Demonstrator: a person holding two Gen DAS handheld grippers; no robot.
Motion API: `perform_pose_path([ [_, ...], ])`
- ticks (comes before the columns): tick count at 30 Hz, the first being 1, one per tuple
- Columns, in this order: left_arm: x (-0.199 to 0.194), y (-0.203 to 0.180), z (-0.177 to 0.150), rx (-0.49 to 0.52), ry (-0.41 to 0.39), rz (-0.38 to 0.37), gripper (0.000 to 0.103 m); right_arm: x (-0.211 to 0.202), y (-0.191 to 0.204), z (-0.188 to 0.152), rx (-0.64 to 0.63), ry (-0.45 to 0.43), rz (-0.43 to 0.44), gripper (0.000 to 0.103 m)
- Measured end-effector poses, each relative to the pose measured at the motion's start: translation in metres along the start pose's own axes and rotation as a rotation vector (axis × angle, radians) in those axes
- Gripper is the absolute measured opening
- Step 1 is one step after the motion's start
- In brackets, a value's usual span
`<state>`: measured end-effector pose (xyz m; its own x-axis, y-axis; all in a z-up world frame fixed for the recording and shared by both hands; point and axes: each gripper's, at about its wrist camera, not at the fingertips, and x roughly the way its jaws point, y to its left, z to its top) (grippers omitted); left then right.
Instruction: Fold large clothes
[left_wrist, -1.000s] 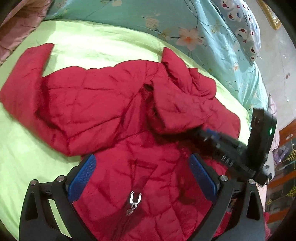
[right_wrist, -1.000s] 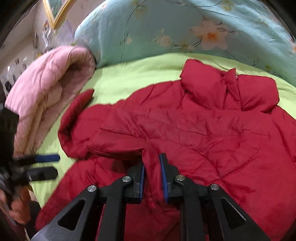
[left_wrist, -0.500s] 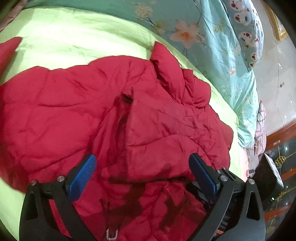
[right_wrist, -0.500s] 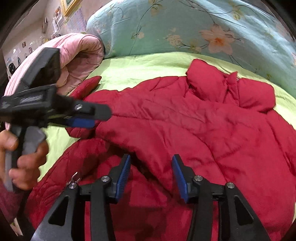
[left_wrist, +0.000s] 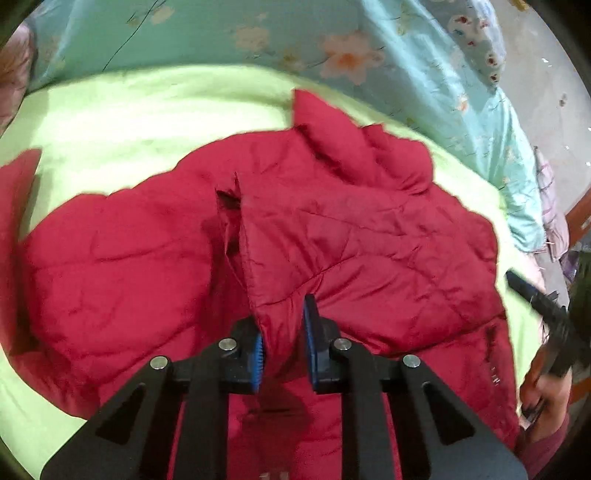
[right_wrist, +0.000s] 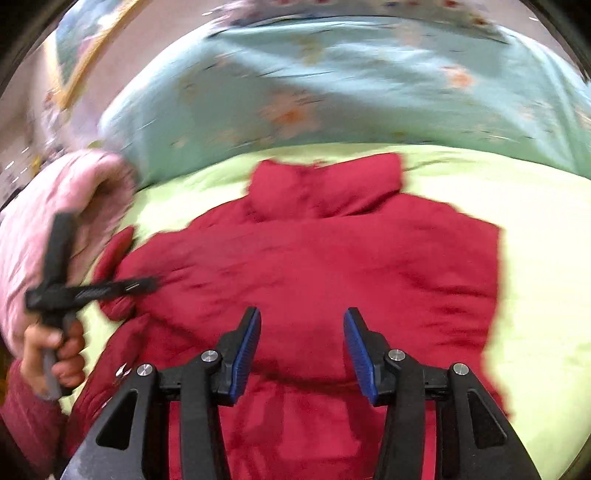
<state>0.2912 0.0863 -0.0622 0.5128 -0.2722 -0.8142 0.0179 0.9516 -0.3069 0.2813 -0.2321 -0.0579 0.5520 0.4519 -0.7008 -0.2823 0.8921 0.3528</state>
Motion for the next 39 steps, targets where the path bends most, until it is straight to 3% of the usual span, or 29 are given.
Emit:
perform_pose_path([
  [4, 0.014, 0.016, -0.007, -0.038, 0.035, -0.017, 0.016, 0.015, -0.027, 0.013, 0.043, 0.009, -0.054, 0.051],
  [10, 0.021, 0.012, -0.01, 0.008, 0.036, 0.017, 0.017, 0.073, -0.053, 0.006, 0.04, 0.136, -0.126, 0.048],
  [19, 0.032, 0.004, -0.015, 0.061, 0.01, 0.093, 0.024, 0.089, -0.059, 0.002, 0.032, 0.138, -0.154, 0.049],
  [25, 0.016, 0.002, -0.017, 0.064, 0.01, 0.108, 0.03, 0.083, -0.055, 0.002, 0.042, 0.135, -0.165, 0.049],
  [27, 0.005, -0.003, -0.02, 0.079, -0.018, 0.138, 0.038, 0.074, -0.053, 0.004, 0.061, 0.105, -0.149, 0.049],
  [31, -0.022, -0.003, -0.027, 0.096, -0.065, 0.201, 0.045, 0.047, -0.047, 0.003, 0.096, 0.055, -0.101, 0.049],
  [39, -0.066, 0.041, -0.031, -0.03, -0.155, 0.271, 0.048, 0.002, -0.015, -0.006, 0.097, -0.017, -0.006, 0.049],
])
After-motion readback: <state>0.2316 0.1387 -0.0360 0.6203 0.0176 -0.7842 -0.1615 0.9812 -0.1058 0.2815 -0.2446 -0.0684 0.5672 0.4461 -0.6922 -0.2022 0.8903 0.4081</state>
